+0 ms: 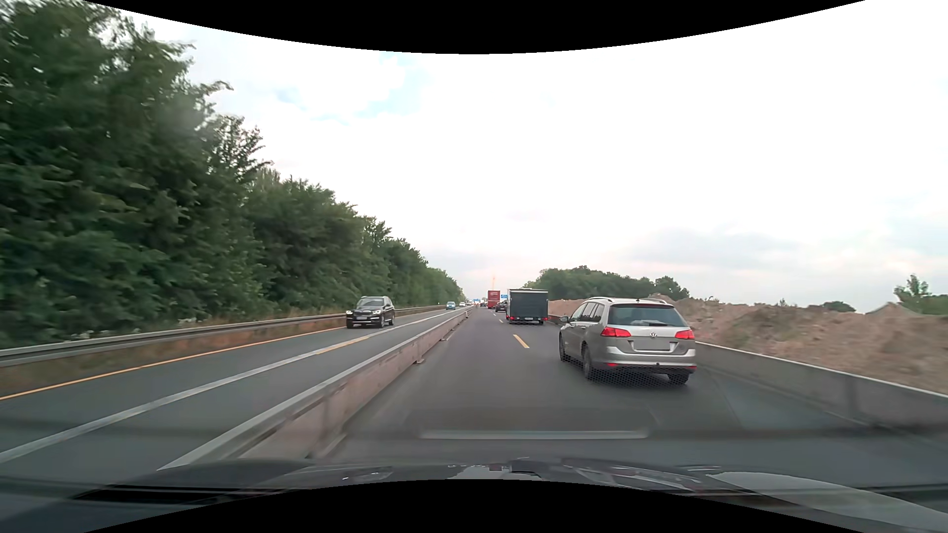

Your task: Follow the waypoints while adhering to traffic rules and regulations

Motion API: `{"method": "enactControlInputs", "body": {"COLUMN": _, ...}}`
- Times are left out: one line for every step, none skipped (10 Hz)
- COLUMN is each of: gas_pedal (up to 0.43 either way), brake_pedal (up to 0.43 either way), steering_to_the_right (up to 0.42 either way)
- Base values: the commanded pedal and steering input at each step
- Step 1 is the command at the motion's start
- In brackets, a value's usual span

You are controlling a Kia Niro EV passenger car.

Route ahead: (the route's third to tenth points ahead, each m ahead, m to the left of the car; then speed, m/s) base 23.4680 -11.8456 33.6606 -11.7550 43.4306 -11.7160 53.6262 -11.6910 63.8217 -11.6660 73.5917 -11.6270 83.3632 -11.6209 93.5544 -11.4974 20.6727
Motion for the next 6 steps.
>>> {"method": "enactControlInputs", "body": {"gas_pedal": 0.110, "brake_pedal": 0.000, "steering_to_the_right": 0.001}}
{"method": "enactControlInputs", "body": {"gas_pedal": 0.110, "brake_pedal": 0.000, "steering_to_the_right": 0.001}}
{"method": "enactControlInputs", "body": {"gas_pedal": 0.110, "brake_pedal": 0.000, "steering_to_the_right": 0.001}}
{"method": "enactControlInputs", "body": {"gas_pedal": 0.110, "brake_pedal": 0.000, "steering_to_the_right": 0.001}}
{"method": "enactControlInputs", "body": {"gas_pedal": 0.110, "brake_pedal": 0.000, "steering_to_the_right": 0.001}}
{"method": "enactControlInputs", "body": {"gas_pedal": 0.110, "brake_pedal": 0.000, "steering_to_the_right": 0.001}}
